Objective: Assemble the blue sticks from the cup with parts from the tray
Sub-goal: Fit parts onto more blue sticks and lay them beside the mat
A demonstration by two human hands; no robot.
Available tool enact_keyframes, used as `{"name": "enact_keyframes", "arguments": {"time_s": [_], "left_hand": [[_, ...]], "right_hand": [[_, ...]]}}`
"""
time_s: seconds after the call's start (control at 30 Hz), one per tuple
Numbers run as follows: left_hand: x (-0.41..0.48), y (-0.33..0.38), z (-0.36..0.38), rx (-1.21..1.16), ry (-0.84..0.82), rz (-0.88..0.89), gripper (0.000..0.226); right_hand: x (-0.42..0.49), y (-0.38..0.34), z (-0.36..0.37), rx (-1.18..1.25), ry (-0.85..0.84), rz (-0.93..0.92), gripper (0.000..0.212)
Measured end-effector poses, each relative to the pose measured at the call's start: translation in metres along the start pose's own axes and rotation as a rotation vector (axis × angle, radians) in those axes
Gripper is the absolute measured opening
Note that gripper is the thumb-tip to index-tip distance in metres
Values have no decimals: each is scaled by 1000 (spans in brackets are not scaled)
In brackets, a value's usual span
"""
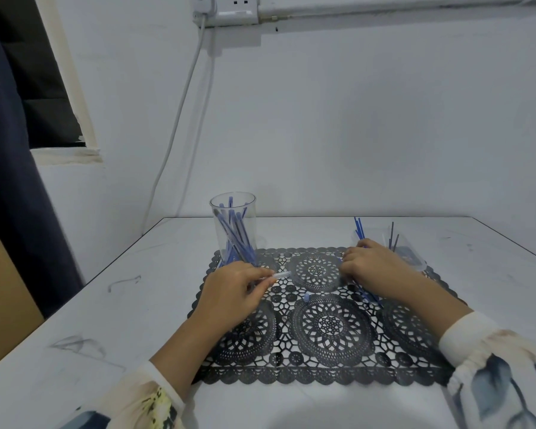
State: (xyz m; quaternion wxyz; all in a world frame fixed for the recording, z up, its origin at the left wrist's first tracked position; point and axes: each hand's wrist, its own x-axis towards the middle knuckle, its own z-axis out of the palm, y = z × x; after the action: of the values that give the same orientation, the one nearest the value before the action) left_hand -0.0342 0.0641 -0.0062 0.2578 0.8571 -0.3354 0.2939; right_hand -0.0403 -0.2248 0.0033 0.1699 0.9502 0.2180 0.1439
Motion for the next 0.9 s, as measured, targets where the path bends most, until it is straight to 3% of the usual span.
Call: {"name": "enact_keyframes", "arguments": {"time_s": [0.23, 0.37, 0.47, 0.53, 0.63, 0.9], "left_hand": [[0, 0, 0, 7, -17, -11, 18], [0, 0, 0, 8, -20, -20, 19], [0, 0, 1, 7, -23, -17, 18], [0, -1, 1, 2, -20, -14, 18], [0, -1, 2, -3, -15, -11, 19], [0, 0, 1, 2, -18, -4, 19]], "right_hand": [[-2, 0, 2, -16, -13, 8, 15], [-1, -1, -4, 90, 23, 49, 15], [0, -1, -18, 353, 239, 213, 18], [1, 1, -28, 529, 415, 415, 20], [1, 9, -38, 643, 526, 655, 26], [-1, 19, -22, 680, 269, 880, 24]]}}
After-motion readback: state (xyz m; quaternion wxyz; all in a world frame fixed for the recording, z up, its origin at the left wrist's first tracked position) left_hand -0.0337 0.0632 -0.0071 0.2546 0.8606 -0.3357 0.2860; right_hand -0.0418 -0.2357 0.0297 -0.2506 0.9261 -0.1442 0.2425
